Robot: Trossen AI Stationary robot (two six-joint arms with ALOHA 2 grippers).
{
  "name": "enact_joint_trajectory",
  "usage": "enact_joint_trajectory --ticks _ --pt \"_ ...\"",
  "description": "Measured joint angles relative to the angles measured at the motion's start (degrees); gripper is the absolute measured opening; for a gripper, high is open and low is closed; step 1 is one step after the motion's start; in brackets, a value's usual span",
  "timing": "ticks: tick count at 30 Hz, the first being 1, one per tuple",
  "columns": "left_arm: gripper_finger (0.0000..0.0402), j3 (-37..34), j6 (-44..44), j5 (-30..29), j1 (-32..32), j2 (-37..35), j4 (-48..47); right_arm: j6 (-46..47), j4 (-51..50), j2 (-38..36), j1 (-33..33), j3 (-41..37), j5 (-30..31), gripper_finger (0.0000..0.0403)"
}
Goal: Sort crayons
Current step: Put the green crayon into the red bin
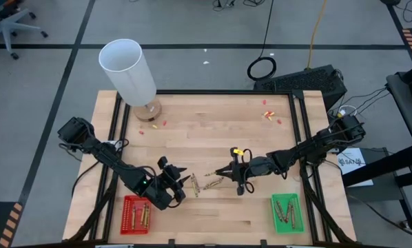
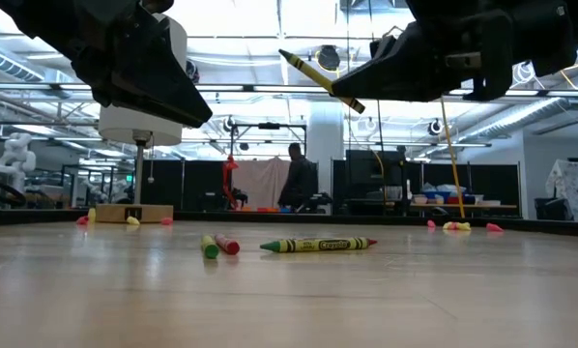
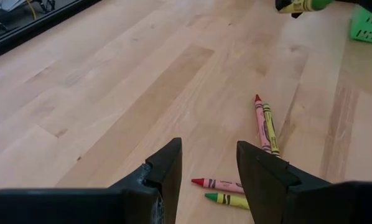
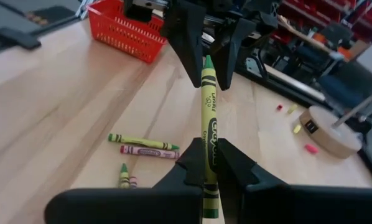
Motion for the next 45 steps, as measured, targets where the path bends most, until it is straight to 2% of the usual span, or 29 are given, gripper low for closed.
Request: enact_joint_trajectory --ticks 7,25,31,37,41,45 --pt "0.0152 0.01 0.02 0.0 0.0 0.0 0.0 -9.32 0.0 0.0 0.0 0.0 -0.01 0.0004" --pt "0.0152 0.04 0.66 0.0 0.0 -0.02 2.16 -21.97 0.0 0.0 0.0 0.02 -0.04 0.0004" --pt "0.0152 0.04 7.25 -0.04 0.0 -0.04 5.99 -22.14 -0.34 0.0 0.0 0.02 -0.04 0.0004" --pt "0.0152 0.04 19.27 -0.53 0.0 -0.04 13.08 -21.37 -0.7 0.0 0.02 0.02 -0.05 0.0004" --pt "0.0156 0.04 25.76 -0.99 0.0 -0.04 16.42 -18.22 -0.93 0.0 0.02 0.02 -0.07 0.0004" --pt "0.0176 0.04 28.68 -1.03 0.0 -0.04 17.31 -14.3 -1.35 0.0 0.02 0.02 -0.07 0.0004"
